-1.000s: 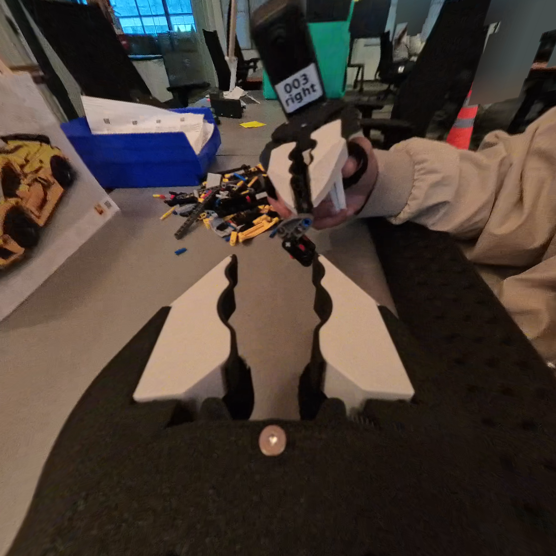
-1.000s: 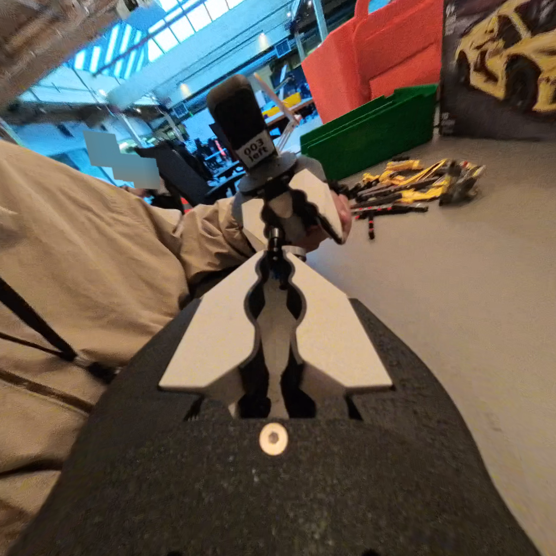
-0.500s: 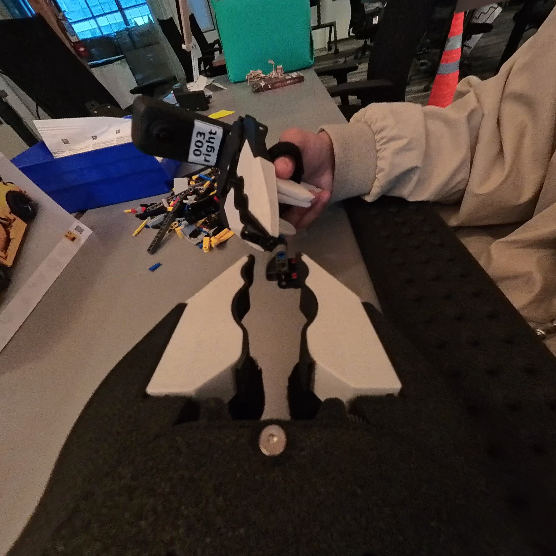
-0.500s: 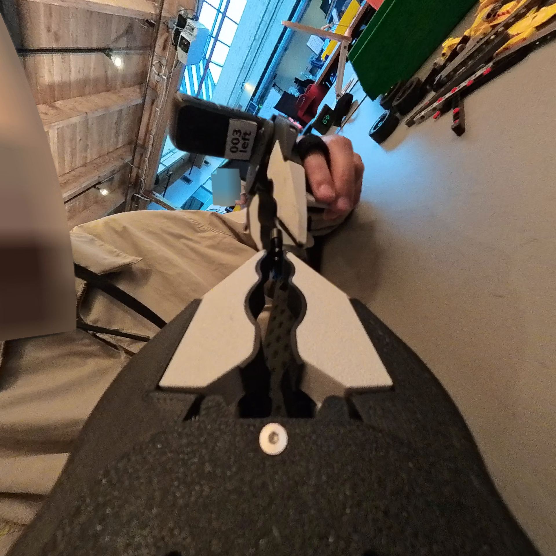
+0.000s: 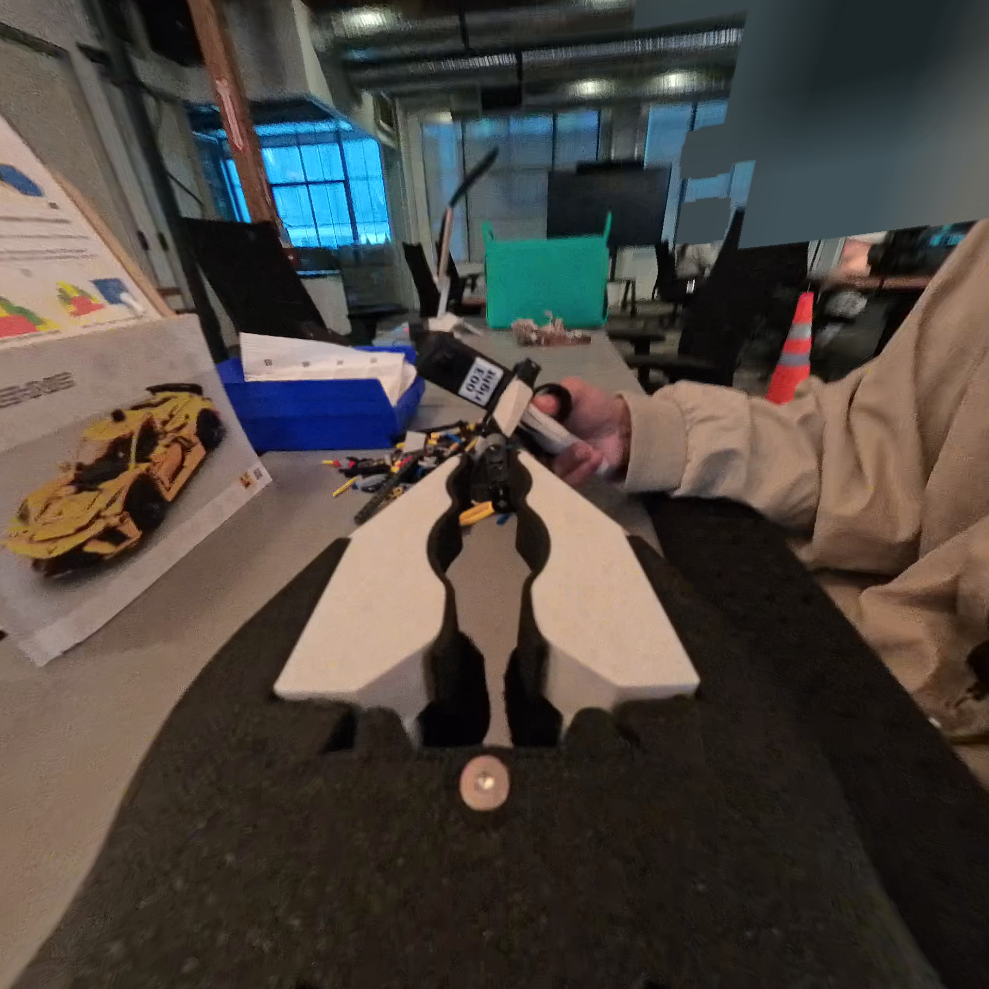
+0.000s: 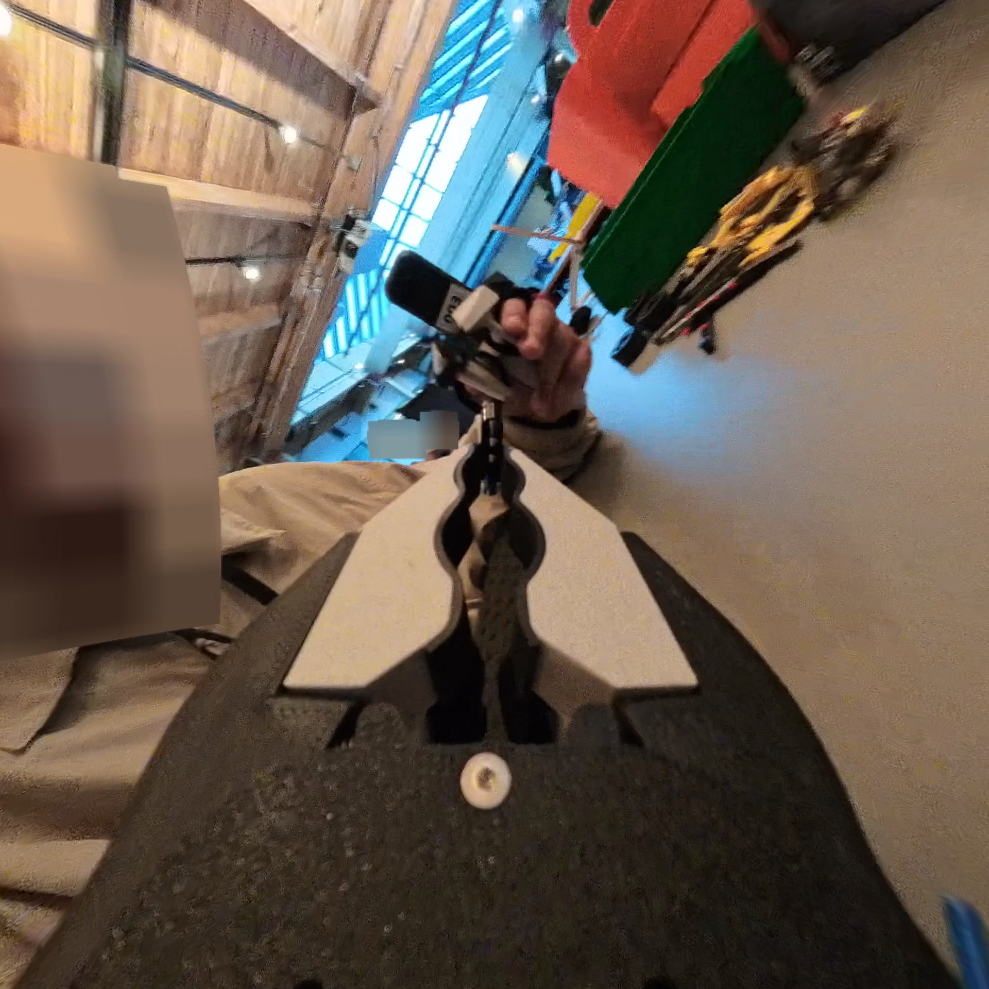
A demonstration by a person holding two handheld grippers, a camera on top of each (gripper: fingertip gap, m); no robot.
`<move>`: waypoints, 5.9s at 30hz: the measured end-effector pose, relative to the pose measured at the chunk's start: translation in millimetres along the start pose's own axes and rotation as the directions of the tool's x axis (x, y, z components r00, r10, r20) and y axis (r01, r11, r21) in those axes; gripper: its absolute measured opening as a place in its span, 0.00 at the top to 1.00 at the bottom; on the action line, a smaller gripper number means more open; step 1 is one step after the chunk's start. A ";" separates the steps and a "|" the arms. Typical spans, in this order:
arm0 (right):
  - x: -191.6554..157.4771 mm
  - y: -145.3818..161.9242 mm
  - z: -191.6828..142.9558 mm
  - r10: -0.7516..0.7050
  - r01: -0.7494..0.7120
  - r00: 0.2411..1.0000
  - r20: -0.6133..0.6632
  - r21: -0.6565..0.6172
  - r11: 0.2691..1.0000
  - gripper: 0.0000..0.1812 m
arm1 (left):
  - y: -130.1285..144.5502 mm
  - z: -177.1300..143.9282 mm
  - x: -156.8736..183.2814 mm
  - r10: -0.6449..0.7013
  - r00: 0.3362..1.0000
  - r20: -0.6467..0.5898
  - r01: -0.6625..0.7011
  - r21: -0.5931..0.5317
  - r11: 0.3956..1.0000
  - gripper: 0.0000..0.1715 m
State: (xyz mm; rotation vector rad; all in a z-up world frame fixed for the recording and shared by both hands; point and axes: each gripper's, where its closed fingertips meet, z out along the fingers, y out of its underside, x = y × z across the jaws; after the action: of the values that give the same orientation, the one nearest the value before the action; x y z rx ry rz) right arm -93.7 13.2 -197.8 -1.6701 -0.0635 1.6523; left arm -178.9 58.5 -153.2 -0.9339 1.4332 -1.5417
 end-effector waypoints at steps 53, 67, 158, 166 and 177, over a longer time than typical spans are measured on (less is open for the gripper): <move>-3.8 1.4 52.6 -0.369 0.373 0.924 -0.103 0.027 0.927 0.99 | 36.1 33.6 2.0 -0.306 0.952 0.022 0.306 -0.118 0.945 0.92; 31.1 -2.0 56.1 -0.657 0.655 0.644 -0.391 -0.162 0.738 0.74 | 76.5 30.7 -13.1 0.356 0.919 0.169 -0.250 -0.449 0.858 0.93; 32.9 -6.5 38.2 -0.299 0.320 0.909 -0.291 0.026 0.947 0.99 | 101.7 42.6 -7.7 -0.111 0.967 0.229 0.201 -0.421 0.884 0.85; -5.2 4.2 49.4 0.081 -0.091 0.983 0.165 0.053 0.994 0.99 | 65.1 37.6 4.8 0.129 0.984 0.121 -0.087 -0.301 0.950 0.82; -3.2 18.3 57.4 0.147 -0.145 0.973 0.175 -0.027 0.989 0.98 | 66.0 47.9 26.1 0.215 0.975 0.055 -0.190 -0.291 0.938 0.95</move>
State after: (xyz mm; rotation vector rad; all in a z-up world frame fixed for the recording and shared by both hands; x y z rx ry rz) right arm -152.7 25.9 -197.1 -1.5659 -0.0403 1.9128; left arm -140.3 14.2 -215.4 -0.9721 1.6612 -1.1500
